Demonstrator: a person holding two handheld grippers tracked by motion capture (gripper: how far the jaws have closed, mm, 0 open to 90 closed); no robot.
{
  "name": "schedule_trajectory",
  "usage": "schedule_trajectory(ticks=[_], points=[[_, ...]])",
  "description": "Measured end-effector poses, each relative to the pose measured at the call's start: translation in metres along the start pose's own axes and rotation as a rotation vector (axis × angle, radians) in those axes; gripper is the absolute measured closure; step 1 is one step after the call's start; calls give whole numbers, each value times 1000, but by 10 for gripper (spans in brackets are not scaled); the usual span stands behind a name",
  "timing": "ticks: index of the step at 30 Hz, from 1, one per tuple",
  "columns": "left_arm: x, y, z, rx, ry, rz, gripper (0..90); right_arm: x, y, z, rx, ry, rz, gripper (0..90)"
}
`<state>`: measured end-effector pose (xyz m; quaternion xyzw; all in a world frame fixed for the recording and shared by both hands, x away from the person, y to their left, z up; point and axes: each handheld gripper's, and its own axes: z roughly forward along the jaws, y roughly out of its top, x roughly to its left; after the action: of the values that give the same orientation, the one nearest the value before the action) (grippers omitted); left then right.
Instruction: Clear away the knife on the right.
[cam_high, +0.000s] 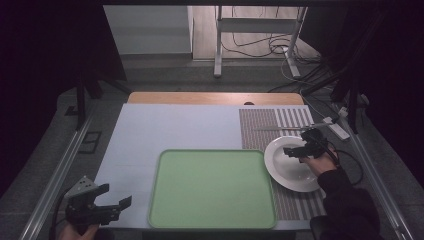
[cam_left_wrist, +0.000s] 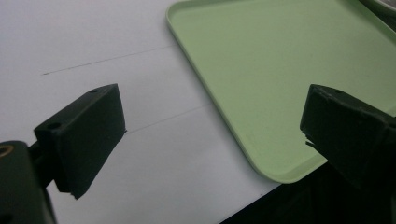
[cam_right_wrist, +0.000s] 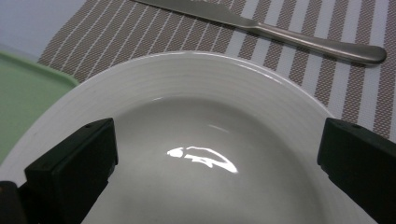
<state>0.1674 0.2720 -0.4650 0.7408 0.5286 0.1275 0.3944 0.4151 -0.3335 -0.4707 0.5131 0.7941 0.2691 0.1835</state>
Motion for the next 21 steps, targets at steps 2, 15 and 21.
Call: schedule_trajectory(ticks=[2, 15, 21], points=[[0, 0, 0, 0, 0, 0, 62, -3, 2, 2, 0, -3, 6, 0], [0, 0, 0, 1, -1, -1, 62, -16, 17, 17, 8, -23, 43, 0], [0, 0, 0, 1, -1, -1, 62, -21, 24, 25, 11, -39, 51, 0]])
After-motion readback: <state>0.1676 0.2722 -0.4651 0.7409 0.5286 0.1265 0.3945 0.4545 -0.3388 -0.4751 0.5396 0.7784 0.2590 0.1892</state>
